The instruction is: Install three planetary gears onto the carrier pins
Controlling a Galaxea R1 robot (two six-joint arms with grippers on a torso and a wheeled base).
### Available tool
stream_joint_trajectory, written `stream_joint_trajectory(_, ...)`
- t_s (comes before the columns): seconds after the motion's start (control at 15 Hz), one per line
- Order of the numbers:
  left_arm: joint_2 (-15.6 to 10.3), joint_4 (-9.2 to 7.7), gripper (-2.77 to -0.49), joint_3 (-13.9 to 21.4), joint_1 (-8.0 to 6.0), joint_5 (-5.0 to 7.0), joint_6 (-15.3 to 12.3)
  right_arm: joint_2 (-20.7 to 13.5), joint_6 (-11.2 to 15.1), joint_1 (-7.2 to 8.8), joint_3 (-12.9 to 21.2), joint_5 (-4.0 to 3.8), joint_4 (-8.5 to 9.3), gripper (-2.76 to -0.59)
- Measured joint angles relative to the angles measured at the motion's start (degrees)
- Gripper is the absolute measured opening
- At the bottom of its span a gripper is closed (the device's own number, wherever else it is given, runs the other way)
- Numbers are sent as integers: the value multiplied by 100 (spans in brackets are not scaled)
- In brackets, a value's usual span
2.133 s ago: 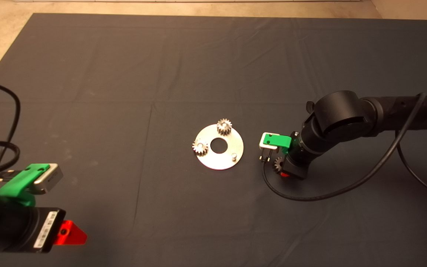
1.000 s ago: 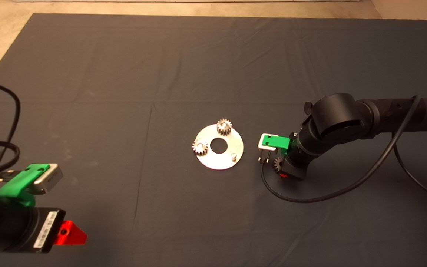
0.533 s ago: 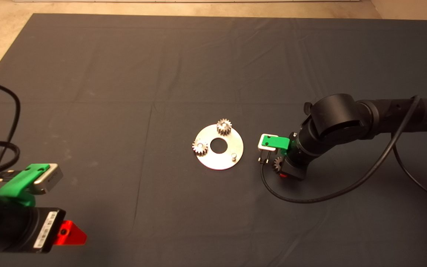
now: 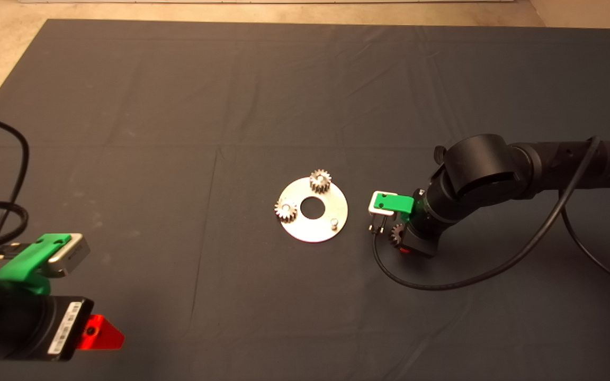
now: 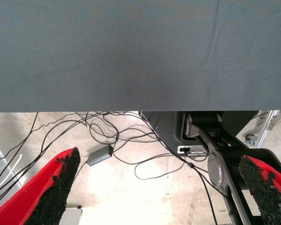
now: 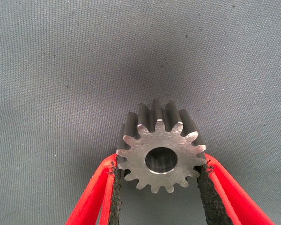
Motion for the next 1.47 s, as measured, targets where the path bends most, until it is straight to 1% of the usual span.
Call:
stream_joint_trajectory(0.13,0,0,-80,0,0,0,0,0,59,3,32,8,-2,-236)
stream_joint_trajectory(0.27,0,0,-80,0,0,0,0,1,81,29,43,100,0,-236)
stream_joint_trajectory(0.33,0,0,-80,0,0,0,0,9,109,79,56,141,5,-236)
stream_joint_trajectory(0.53,0,0,-80,0,0,0,-2,17,239,364,168,149,24,-236)
stream_joint_trajectory(0.73,0,0,-80,0,0,0,-2,20,293,501,218,144,66,-237)
stream_joint_trajectory(0.87,1,0,-80,0,0,0,-2,57,376,635,240,144,119,-237)
stream_joint_trajectory(1.0,0,0,-80,0,0,0,-2,148,451,786,240,141,216,-237)
stream_joint_trajectory(1.07,0,0,-80,0,0,0,-2,211,508,849,243,144,271,-242)
stream_joint_trajectory(1.2,0,0,-80,0,0,0,-3,338,577,925,244,141,364,-242)
stream_joint_trajectory(1.27,0,0,-80,0,0,0,-2,431,671,952,244,141,413,-242)
stream_joint_trajectory(1.47,0,0,-80,0,0,0,-2,649,826,1017,243,144,564,-242)
